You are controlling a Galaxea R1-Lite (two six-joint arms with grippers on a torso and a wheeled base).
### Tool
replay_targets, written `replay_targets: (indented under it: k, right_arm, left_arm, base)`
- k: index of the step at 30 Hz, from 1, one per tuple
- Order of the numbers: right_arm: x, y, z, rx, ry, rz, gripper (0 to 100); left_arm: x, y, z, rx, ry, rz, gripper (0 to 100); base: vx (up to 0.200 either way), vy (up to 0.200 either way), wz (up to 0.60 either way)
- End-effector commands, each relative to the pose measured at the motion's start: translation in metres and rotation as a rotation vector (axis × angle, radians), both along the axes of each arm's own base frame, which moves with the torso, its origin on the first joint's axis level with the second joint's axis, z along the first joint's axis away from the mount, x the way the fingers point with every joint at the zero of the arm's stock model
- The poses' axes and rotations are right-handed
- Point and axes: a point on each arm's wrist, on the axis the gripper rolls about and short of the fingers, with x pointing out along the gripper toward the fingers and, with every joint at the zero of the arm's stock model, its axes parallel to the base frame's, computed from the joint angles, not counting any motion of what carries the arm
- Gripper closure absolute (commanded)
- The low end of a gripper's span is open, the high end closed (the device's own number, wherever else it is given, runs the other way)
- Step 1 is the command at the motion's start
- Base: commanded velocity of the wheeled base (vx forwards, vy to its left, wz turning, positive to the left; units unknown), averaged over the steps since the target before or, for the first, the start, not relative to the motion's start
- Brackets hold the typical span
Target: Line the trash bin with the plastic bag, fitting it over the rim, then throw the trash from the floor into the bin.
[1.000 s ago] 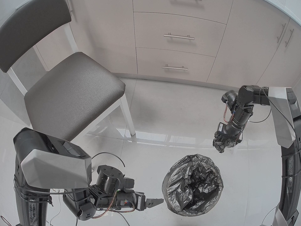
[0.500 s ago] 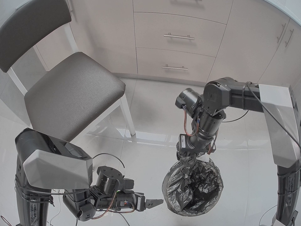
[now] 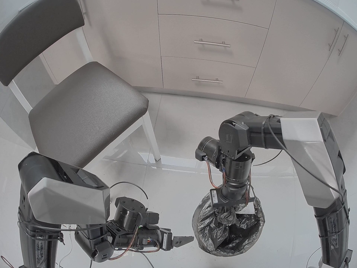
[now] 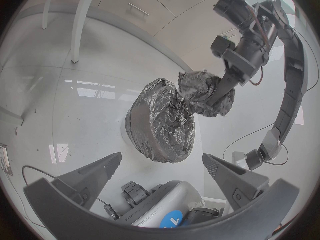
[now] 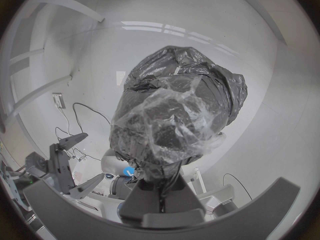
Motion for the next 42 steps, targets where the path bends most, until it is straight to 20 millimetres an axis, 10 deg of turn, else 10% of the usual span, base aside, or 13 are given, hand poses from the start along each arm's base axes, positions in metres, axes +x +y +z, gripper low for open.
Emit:
replay_targets:
  k: [1,32,33,42]
  right_arm:
    - [0.004,0.002,-0.032,-0.052,0.067,-0.002,100]
    - [0.019,0.005,-0.115,-0.125,0.101,0.065,100]
    - [0.021,0.004,-0.115,-0.133,0.086,0.066,0]
    - [0.026,-0.002,-0.102,-0.13,0.057,0.051,0]
  left_arm:
    - [0.0,0.0,0.0,0.001,0.0,0.0,0]
    - [0.0,0.0,0.0,0.0,-0.002,0.0,0]
    - [0.0,0.0,0.0,0.0,-0.002,0.0,0]
    - [0.0,0.0,0.0,-0.002,0.0,0.001,0]
  base:
    - [0.0,0.0,0.0]
    - [0.0,0.0,0.0]
    - [0.0,0.0,0.0]
    - [0.0,0.0,0.0]
